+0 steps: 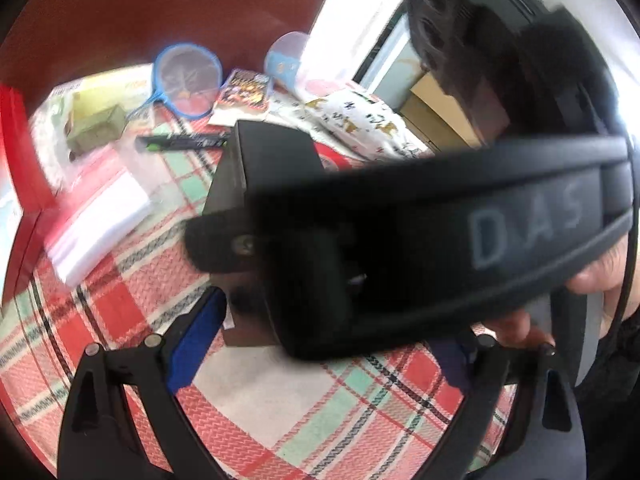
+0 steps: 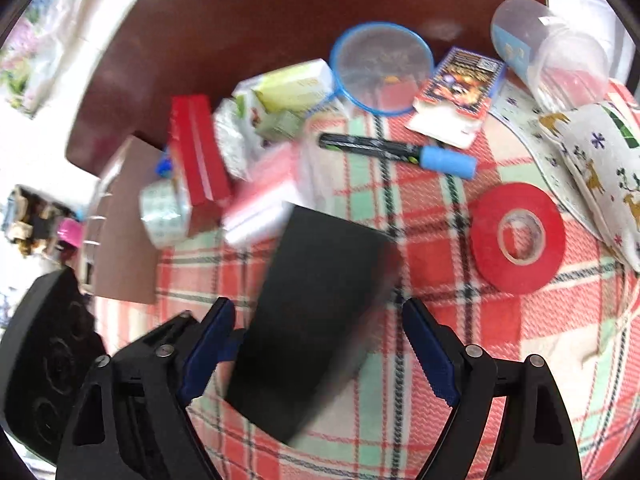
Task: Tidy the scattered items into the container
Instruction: 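Lift the black charger box off the table with the right gripper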
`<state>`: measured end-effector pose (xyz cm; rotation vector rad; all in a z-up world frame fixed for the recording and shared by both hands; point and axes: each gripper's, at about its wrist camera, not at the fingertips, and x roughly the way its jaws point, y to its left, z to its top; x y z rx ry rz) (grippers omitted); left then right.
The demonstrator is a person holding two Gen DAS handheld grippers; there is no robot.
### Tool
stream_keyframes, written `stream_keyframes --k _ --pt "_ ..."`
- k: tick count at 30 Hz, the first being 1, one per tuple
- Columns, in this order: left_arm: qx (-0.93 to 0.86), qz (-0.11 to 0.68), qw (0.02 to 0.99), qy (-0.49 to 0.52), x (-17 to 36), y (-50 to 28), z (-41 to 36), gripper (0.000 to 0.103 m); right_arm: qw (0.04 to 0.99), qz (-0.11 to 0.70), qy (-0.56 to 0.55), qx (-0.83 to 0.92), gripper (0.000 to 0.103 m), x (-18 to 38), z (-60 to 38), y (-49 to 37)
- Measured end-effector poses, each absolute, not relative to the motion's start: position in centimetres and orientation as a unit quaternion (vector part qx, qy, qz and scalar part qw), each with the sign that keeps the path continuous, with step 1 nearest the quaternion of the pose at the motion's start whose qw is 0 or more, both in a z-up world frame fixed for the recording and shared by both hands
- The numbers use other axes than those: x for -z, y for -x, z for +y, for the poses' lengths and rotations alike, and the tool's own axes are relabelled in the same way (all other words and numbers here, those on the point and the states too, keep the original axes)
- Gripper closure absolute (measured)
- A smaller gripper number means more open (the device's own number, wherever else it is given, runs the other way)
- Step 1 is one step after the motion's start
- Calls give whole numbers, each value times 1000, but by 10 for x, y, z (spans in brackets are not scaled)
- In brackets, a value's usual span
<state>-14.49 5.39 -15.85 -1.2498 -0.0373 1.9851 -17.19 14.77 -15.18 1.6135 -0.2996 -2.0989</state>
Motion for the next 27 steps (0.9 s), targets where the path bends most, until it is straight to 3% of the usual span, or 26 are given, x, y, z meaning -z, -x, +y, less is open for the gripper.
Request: stream_keyframes --k 1,2,11,21,27 --pt "-777 -15 391 493 160 143 52 9 239 -111 -587 766 21 152 148 171" --pt "-777 -12 392 493 161 141 52 9 242 -114 -583 767 31 150 148 170" --pt "-810 13 341 477 160 133 39 9 217 -78 -566 792 53 127 149 157" --pt "-830 16 314 461 145 131 20 9 196 -114 -551 803 57 108 191 143" --pt "-828 8 314 465 150 129 20 9 184 -86 -576 792 57 119 185 141"
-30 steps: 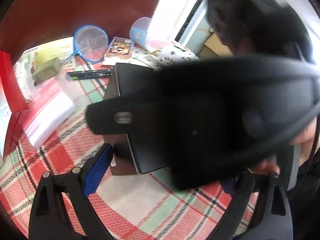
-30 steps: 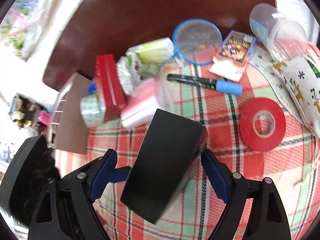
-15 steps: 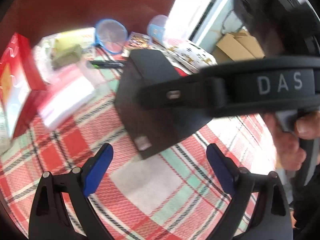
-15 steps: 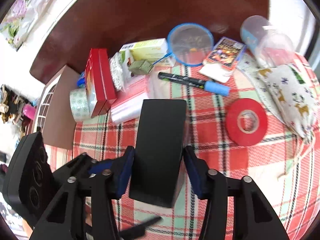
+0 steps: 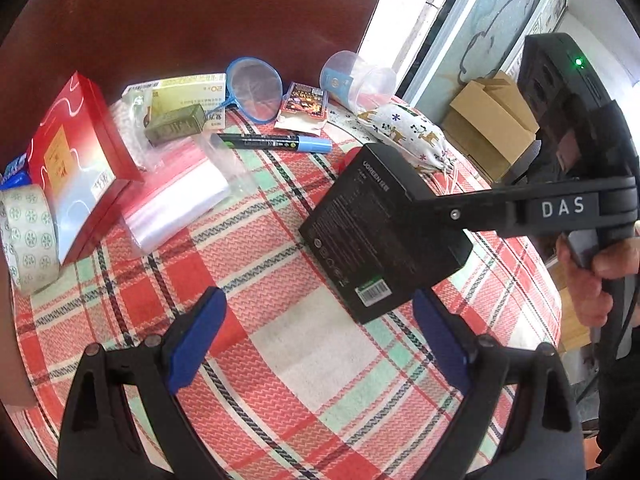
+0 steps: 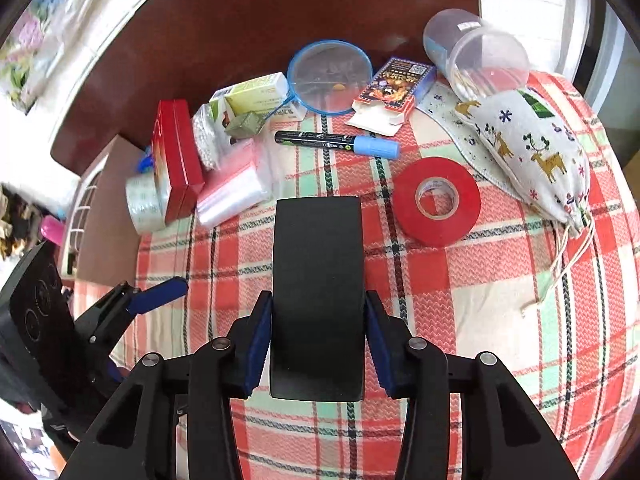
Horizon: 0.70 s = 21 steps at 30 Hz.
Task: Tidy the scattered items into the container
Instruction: 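Lift the black charger box off the table with the right gripper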
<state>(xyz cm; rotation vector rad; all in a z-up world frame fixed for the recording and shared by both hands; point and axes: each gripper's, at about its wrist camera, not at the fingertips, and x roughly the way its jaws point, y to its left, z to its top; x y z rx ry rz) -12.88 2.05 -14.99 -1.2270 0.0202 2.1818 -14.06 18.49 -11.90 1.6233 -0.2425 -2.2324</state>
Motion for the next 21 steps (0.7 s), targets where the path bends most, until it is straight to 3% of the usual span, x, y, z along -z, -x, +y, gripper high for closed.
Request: stream_keyframes --k 8,21 --pt "-822 4 320 472 159 128 17 9 162 -10 -614 772 56 143 154 154" --pt "-817 15 310 486 168 134 33 9 155 -88 -544 820 58 100 211 109"
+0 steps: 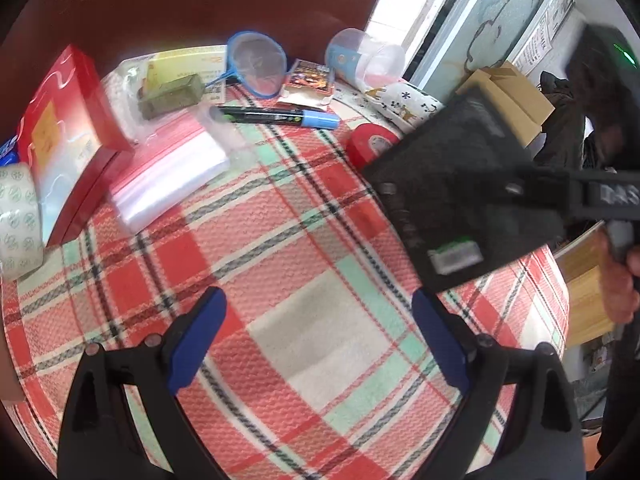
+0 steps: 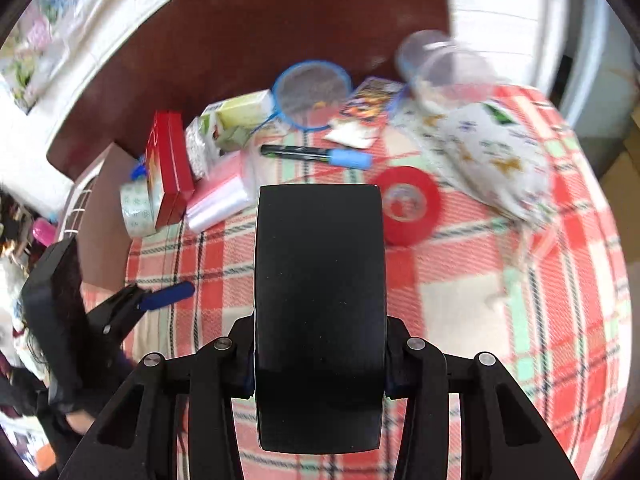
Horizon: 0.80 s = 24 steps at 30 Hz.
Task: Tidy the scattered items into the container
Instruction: 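Lift the black charger box off the table with the right gripper, then grasp the red tape roll with the left gripper while the right gripper holds the charger box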
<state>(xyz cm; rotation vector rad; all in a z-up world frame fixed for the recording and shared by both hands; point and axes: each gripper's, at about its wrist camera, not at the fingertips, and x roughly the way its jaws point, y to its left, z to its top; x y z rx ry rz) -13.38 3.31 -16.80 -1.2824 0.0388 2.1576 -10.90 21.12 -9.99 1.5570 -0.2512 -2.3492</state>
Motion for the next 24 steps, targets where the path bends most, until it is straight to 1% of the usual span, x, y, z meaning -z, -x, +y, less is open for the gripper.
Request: stream_keyframes --k 8,11,17,20,22,24 --pt "-804 29 311 506 174 153 84 10 111 -137 -533 828 58 111 287 75" --pt "-799 39 288 527 183 168 101 17 108 -152 -526 830 58 114 304 68" --pt "-786 58 274 551 199 189 135 18 117 -172 -517 830 58 121 324 64" --pt "-802 78 264 531 200 194 151 15 121 -183 -515 829 58 127 332 66" --pt "-806 79 260 525 202 199 162 7 123 -189 -514 827 58 130 336 67" --pt "-810 85 253 522 203 204 172 6 126 -195 -514 825 58 134 340 67"
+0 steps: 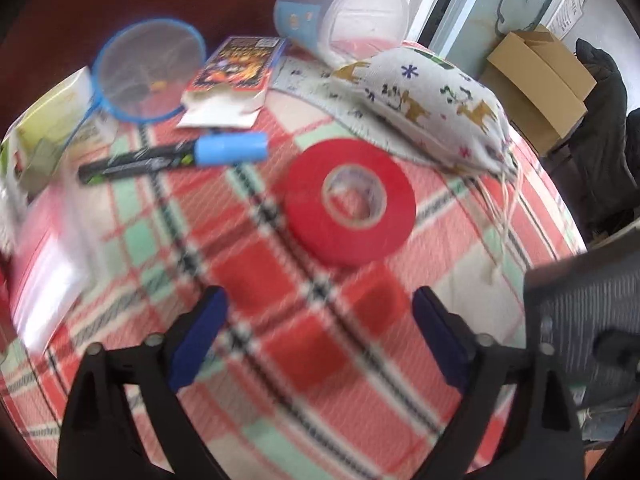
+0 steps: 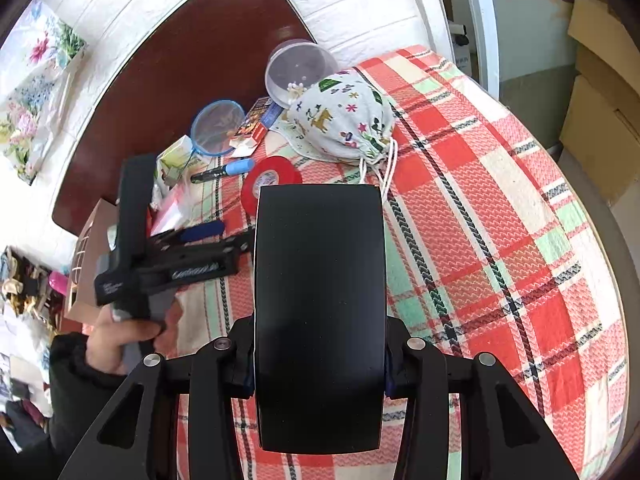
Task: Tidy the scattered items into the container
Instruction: 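Grasp the red tape roll with the left gripper while the right gripper holds the charger box, then carry both items into the cardboard box and open both grippers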
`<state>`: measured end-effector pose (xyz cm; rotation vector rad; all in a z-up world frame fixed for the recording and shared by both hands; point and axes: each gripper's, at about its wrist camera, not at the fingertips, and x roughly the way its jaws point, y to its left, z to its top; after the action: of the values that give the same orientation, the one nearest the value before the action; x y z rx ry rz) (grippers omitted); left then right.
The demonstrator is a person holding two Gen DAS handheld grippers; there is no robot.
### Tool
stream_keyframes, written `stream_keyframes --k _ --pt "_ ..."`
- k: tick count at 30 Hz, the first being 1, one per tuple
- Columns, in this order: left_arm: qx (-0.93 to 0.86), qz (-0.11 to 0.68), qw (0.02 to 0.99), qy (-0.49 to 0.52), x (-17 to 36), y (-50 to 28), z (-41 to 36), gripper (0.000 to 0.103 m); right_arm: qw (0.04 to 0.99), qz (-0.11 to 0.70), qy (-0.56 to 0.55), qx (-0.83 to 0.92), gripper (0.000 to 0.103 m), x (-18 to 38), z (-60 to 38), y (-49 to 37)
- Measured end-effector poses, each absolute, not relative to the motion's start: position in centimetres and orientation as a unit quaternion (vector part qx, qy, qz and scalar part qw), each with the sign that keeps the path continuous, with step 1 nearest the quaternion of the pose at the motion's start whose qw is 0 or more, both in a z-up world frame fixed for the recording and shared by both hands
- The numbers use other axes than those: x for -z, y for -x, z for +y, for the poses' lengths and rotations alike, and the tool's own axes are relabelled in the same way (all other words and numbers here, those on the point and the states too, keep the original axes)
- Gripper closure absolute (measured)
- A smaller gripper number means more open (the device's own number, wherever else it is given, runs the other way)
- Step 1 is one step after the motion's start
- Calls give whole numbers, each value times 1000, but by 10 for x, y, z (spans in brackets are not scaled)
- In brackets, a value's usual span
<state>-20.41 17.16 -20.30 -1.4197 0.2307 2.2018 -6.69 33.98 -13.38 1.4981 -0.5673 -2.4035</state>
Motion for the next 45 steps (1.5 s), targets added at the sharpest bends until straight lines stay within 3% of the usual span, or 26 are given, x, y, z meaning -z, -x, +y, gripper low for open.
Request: stream_keyframes --k 11,14,15,27,38,45 --pt "-845 119 184 488 208 214 216 6 137 -217 -515 818 58 147 351 71" --pt "-849 122 181 481 206 213 216 16 138 -223 -516 816 58 150 353 72" --pt "-853 124 178 475 203 211 215 30 139 -223 -516 815 58 151 353 72" --pt "-851 105 191 478 192 196 192 30 140 -228 -507 820 58 145 354 69" --pt "-882 65 150 442 123 160 107 30 197 -200 -473 835 58 101 295 69" --pt "-909 32 64 410 66 129 -11 30 285 -166 -442 834 58 59 196 85"
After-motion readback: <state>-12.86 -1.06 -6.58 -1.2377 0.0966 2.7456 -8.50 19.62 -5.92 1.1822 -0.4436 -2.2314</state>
